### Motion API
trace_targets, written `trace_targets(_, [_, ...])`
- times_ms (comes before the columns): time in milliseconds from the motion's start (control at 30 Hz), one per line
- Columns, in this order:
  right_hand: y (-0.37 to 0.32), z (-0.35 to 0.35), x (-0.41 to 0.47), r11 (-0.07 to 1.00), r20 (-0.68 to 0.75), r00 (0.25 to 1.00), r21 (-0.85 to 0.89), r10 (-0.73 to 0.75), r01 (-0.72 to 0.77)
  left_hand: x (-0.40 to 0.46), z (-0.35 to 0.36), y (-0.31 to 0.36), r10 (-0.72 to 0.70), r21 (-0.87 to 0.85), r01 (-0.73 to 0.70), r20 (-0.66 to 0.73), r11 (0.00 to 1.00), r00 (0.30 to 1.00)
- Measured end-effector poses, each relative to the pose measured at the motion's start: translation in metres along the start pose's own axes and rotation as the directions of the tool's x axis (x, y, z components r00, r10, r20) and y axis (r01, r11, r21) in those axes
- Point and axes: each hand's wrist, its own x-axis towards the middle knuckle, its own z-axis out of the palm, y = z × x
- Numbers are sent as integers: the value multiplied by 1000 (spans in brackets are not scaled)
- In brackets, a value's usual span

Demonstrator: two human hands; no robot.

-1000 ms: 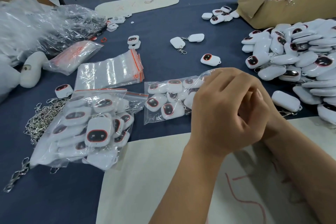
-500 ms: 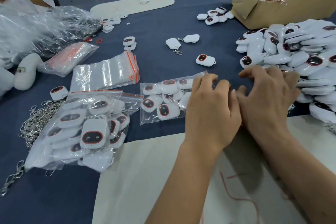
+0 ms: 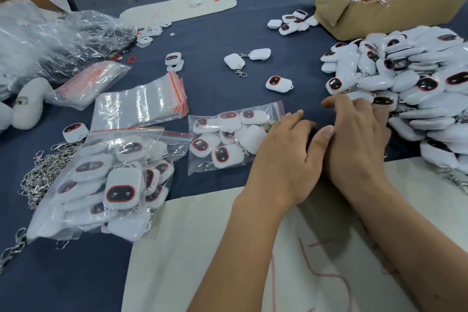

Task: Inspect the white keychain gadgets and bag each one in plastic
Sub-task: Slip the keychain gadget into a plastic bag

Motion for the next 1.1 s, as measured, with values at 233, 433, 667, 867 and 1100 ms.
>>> trace_targets(233, [1,2,0,932,-84,991,341,-100,123,3,-8,-13,-21,7,22,-41,1000,999])
trace_targets(433, [4,6,11,777,-161,986,615,-41,132,2,-7,-10,28,-59,-41,-198,997,980])
trace_targets(667, [-9,8,6,375,41,993,927,-112,4,3,-8,-3,-33,-237,-52,-342,970,939])
trace_targets(867, [-12,5,4,129,189,977,976,-99,-175,2,1,9,-92,-285,-68,-512,956,854])
trace_targets(1100, [-10,3,4,148,177,982,975,-60,-167,-1,5,15,12,-221,-133,-477,966,879])
